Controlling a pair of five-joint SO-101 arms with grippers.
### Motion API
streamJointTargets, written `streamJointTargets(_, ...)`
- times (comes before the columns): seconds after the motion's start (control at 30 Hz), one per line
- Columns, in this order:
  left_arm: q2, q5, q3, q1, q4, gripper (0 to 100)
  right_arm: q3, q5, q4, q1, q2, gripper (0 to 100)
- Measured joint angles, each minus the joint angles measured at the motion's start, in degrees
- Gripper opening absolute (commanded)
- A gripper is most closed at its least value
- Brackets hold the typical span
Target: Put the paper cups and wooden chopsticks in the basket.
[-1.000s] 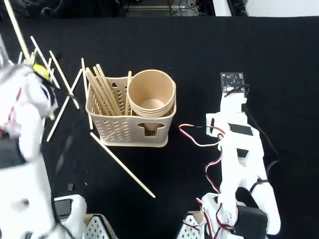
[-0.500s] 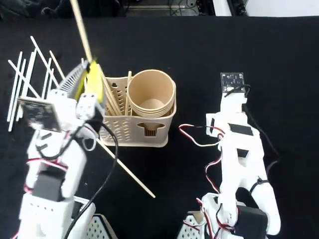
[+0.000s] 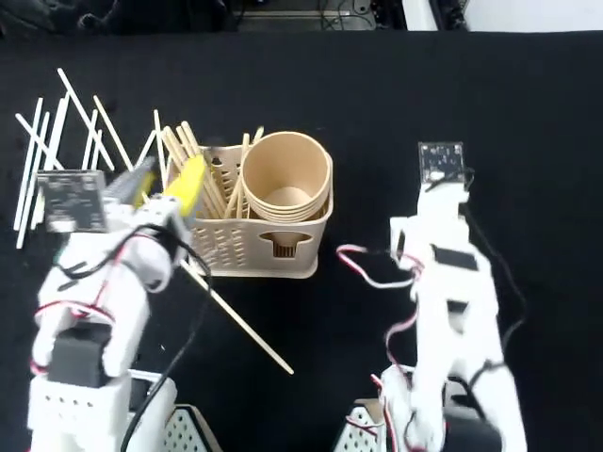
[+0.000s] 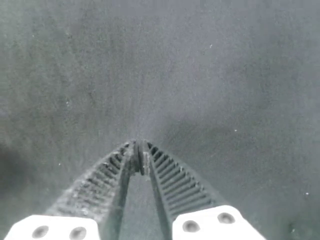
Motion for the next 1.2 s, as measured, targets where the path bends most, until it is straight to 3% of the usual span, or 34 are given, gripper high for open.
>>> streamJointTargets(0.27, -0.2, -1.1, -2.2, -18.8, 1.6, 22, 18.2, 0.0, -4.6, -0.2, -28.1, 1.5)
streamJointTargets(0.47, -0.2, -8.4, 4.2, -25.1, 1.8, 22, 30.7, 0.1, -4.6, -1.5, -54.2, 1.5)
streamJointTargets(0.6, 0.4, -16.3, 9.9, -29.5, -1.8, 24, 31.7, 0.2, 3.0, -2.4, -68.7, 1.5)
streamJointTargets(0.7, 4.2, -19.5, 10.1, -31.6, -2.3, 24, 31.7, 0.4, 8.4, -5.3, -71.4, 1.5)
streamJointTargets(0.93, 27.6, -14.9, -3.2, -39.7, -2.6, 24, 31.7, 0.4, 9.6, -6.4, -71.5, 1.5)
streamJointTargets(1.2, 66.2, -12.3, -30.9, -38.2, 0.4, 24, 31.7, 0.4, 9.7, -7.3, -71.5, 1.5)
